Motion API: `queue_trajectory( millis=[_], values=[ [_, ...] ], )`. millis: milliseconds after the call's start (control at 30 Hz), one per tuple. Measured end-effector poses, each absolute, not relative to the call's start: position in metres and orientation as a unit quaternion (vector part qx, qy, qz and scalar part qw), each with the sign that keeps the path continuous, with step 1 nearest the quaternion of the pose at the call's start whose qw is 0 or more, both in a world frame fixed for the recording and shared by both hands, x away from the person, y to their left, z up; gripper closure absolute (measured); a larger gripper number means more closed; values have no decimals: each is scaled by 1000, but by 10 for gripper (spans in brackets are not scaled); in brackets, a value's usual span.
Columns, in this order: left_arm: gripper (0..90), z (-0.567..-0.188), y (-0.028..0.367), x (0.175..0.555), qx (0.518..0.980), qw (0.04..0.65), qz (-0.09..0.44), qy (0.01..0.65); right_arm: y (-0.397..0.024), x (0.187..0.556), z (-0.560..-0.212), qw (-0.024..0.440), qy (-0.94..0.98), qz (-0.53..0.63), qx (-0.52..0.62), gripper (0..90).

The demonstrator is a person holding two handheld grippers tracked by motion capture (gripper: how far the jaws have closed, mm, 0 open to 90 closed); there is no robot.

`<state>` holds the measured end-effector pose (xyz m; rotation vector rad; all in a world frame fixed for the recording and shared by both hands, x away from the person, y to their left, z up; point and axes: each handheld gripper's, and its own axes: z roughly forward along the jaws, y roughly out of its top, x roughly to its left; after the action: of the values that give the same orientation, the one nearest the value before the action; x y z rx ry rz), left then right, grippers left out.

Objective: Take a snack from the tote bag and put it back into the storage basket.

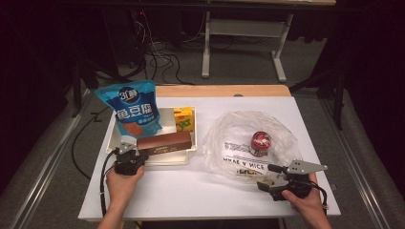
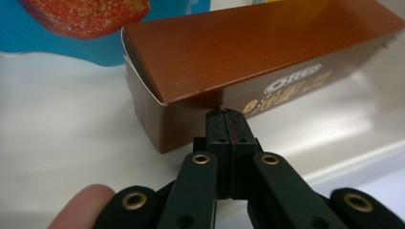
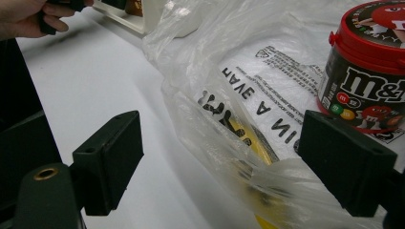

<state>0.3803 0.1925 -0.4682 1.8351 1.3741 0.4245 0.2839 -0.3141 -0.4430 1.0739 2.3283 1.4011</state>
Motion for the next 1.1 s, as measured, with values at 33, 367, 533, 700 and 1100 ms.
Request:
queue_trajectory(
  millis=[33, 367, 533, 700, 1100],
  values=[
    [900, -469, 192, 383, 724, 390, 171, 543, -314, 284, -443, 110, 792, 476, 365, 158],
    [896, -454, 200, 379, 684, 406, 209, 569, -318, 284, -443, 111, 788, 479, 371, 159],
    [900, -442, 210, 383, 655, 380, 267, 596, -318, 284, -444, 111, 788, 479, 371, 159],
    [900, -451, 203, 395, 660, 349, 273, 607, -316, 284, -444, 110, 790, 477, 369, 159],
    [900, -457, 197, 398, 674, 357, 251, 596, -317, 286, -446, 108, 790, 473, 375, 163]
  ],
)
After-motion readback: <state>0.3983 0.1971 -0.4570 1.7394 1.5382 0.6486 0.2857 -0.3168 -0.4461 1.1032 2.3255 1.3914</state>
